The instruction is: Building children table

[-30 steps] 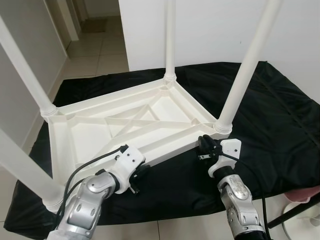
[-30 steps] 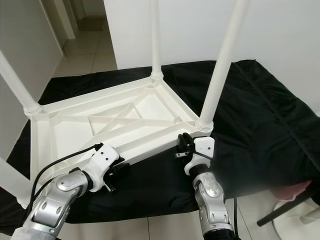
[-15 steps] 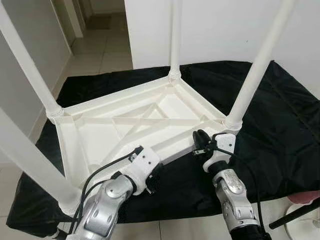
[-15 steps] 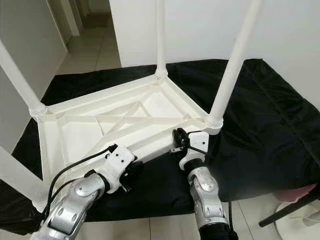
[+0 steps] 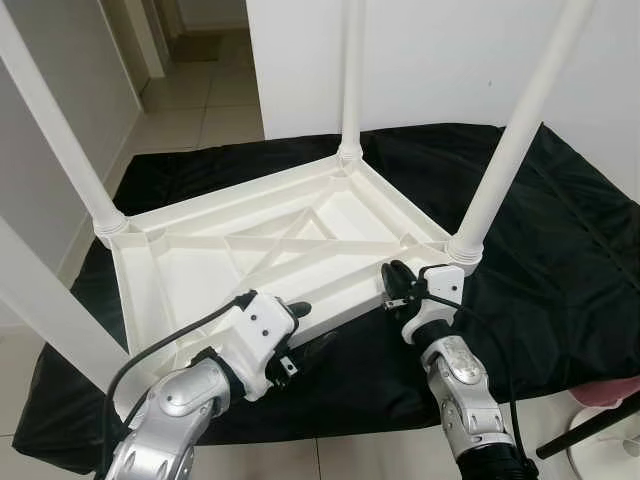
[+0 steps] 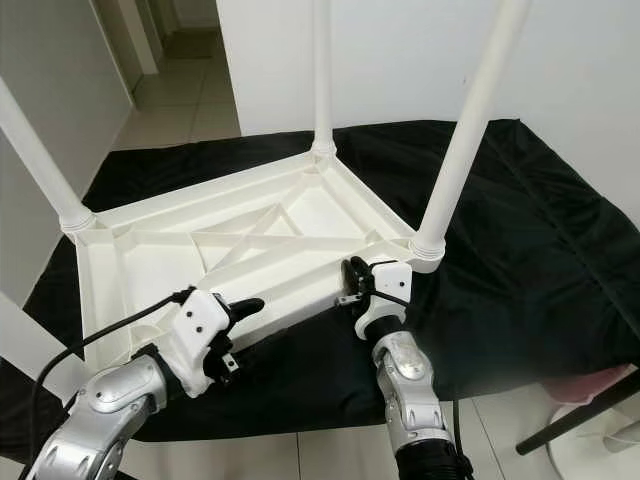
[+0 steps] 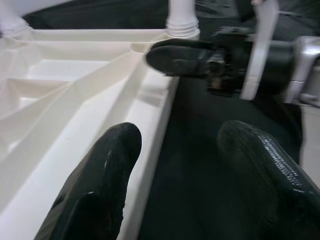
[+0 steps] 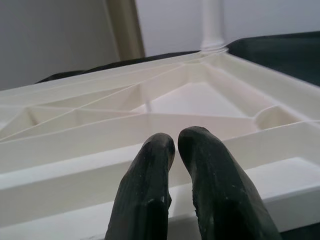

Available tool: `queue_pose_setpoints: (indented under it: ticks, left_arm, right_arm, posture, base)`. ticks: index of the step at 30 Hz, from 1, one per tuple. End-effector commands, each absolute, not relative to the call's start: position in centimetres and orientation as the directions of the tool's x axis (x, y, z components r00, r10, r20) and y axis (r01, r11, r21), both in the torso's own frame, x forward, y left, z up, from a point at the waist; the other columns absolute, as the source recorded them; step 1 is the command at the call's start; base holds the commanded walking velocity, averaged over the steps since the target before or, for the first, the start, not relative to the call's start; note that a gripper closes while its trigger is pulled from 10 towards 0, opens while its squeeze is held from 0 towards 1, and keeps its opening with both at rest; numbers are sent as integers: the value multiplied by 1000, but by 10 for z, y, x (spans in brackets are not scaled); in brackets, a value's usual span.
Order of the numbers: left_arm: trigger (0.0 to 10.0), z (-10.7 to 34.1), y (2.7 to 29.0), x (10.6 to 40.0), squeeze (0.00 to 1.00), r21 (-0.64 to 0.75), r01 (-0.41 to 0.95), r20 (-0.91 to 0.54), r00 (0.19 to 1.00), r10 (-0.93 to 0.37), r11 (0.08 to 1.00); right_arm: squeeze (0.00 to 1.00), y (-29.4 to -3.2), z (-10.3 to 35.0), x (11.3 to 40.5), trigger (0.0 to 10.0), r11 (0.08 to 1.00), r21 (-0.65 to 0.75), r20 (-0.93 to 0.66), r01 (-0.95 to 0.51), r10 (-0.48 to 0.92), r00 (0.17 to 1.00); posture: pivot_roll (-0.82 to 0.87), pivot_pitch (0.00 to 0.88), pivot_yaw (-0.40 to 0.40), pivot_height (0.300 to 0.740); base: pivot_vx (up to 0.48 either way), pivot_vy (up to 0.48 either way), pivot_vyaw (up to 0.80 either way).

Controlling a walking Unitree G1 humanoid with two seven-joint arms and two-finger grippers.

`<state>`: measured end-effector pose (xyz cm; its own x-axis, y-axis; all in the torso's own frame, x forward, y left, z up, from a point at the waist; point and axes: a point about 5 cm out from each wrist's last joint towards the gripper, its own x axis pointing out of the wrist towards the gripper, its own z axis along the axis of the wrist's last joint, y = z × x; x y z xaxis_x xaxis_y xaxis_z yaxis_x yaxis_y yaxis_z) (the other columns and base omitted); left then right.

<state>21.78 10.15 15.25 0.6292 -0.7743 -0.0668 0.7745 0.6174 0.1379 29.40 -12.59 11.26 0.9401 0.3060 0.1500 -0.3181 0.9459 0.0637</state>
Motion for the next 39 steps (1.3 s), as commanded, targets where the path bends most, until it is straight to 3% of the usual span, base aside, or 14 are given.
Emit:
queue_pose_setpoints:
  ticks: [1,8,13,22,29,31,36,38,39]
  left_arm:
    - [10000,153,107,211,0,94,818,-79,574,-815,567]
    - [10000,152,124,189,0,-77,868,-94,484,-870,491]
    - [10000,149,127,181,0,-103,881,-113,452,-885,463]
    - [10000,142,138,153,0,-226,890,-190,358,-914,396]
    - [10000,148,149,140,0,-303,878,-161,335,-928,370]
    - [10000,140,161,134,0,-334,866,-167,334,-927,372]
    - [10000,129,174,127,0,-360,850,-191,336,-922,384]
    - [10000,121,185,120,0,-373,836,-210,347,-914,403]
    - [10000,121,185,120,0,-373,836,-210,347,-914,403]
  right_arm:
    - [0,-116,110,293,10000,918,74,127,-390,379,917]
    - [0,-93,107,279,10000,795,116,113,-595,584,804]
    - [0,-95,102,278,10000,798,145,91,-584,577,811]
    - [0,-129,82,284,10000,885,282,-20,-370,391,920]
    - [0,-167,79,296,10000,970,192,-66,-149,164,984]
    - [0,-182,93,300,10000,983,177,28,-44,39,999]
    - [0,-182,107,301,10000,980,193,118,-51,28,993]
    - [0,-164,115,298,10000,964,194,170,-184,151,974]
    - [0,-164,115,298,10000,964,194,170,-184,151,974]
  posture:
    - [20,0,28,740]
    - [32,0,19,740]
    - [36,0,17,740]
    - [43,0,13,740]
    - [53,0,20,740]
    - [55,0,19,740]
    - [57,1,18,740]
    - [61,0,16,740]
    - [61,0,16,740]
  base:
    - [0,0,0]
    - [0,0,0]
    - [0,0,0]
    - [0,0,0]
    - [0,0,0]
    - [0,0,0]
    - [0,0,0]
    - [0,0,0]
    - [0,0,0]
